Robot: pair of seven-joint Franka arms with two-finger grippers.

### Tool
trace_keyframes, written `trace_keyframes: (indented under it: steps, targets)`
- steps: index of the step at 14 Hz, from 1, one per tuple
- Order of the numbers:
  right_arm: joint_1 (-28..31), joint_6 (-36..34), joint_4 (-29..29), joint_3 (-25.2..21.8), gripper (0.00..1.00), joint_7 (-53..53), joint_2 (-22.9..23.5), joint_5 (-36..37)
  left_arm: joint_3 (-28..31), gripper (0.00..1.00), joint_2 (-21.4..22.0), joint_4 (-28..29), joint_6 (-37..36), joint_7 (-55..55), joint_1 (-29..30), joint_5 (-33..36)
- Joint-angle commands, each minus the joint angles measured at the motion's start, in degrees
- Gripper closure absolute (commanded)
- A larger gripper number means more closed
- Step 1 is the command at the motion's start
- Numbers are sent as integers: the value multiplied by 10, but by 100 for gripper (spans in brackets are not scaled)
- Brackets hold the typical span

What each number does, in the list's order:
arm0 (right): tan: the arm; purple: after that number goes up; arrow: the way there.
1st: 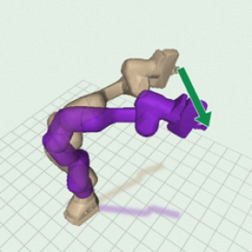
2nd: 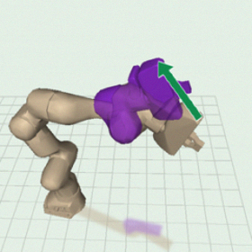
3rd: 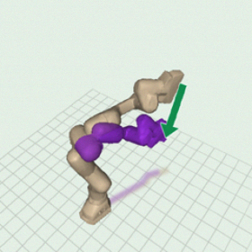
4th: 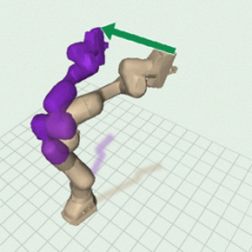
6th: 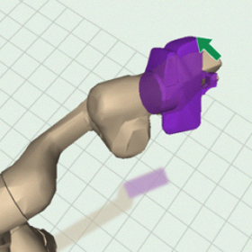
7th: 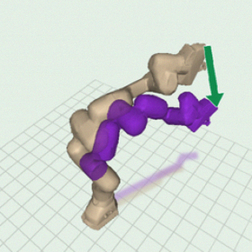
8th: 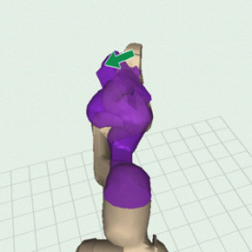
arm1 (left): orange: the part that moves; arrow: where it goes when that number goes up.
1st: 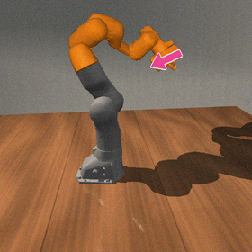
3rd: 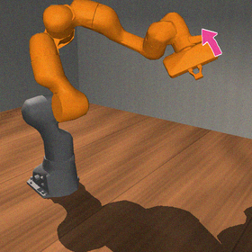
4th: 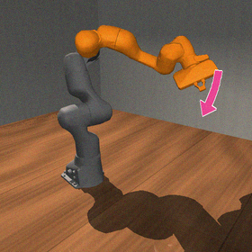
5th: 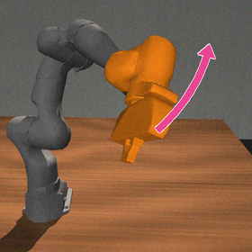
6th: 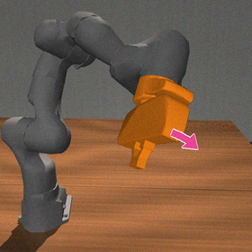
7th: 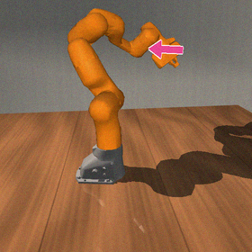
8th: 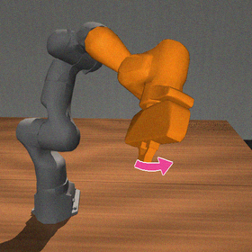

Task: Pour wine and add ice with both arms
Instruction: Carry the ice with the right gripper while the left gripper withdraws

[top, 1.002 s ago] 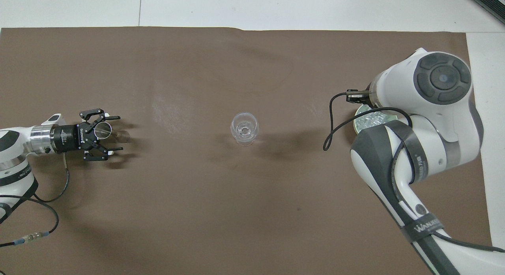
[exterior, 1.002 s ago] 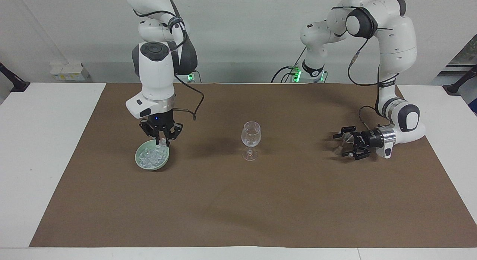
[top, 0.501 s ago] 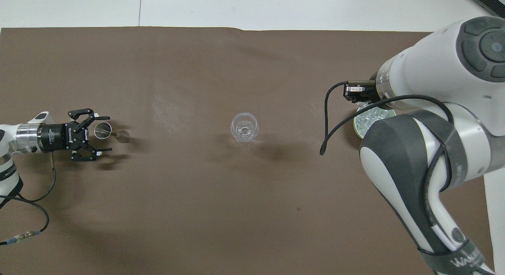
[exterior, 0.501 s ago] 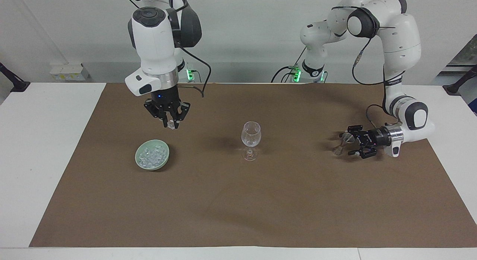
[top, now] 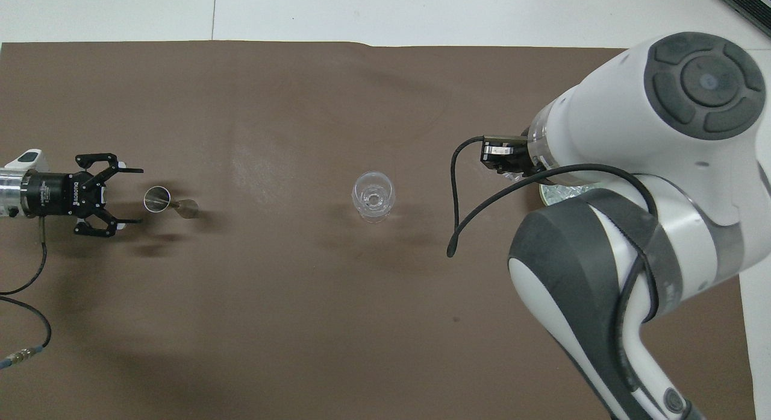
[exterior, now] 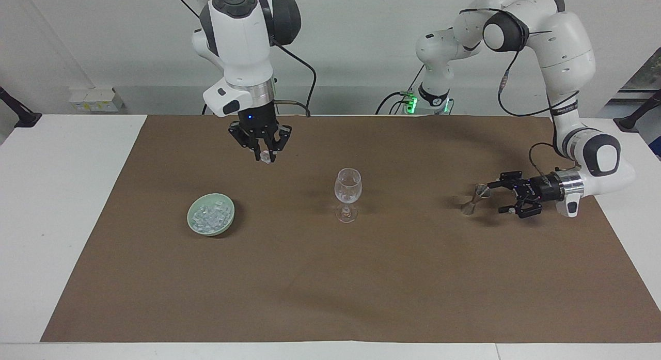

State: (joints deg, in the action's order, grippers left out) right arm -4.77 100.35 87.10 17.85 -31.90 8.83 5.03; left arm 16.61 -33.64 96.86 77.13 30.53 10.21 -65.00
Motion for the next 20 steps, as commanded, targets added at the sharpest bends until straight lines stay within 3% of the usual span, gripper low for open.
trace_keyframes:
  steps: [1,8,14,20]
  targets:
    - [13,-28,-51,41,100,-40,37,-11,1,0,-40,-97,-51,12,19,38]
    - [6,-31,-150,138,100,-123,136,59,15,0,-38,-230,-91,12,10,102]
    - [-15,-27,-148,163,100,-147,159,91,12,0,-27,-308,-81,1,-5,156]
    - [-21,-3,-163,208,100,-189,216,152,8,0,23,-343,-37,-70,-32,245]
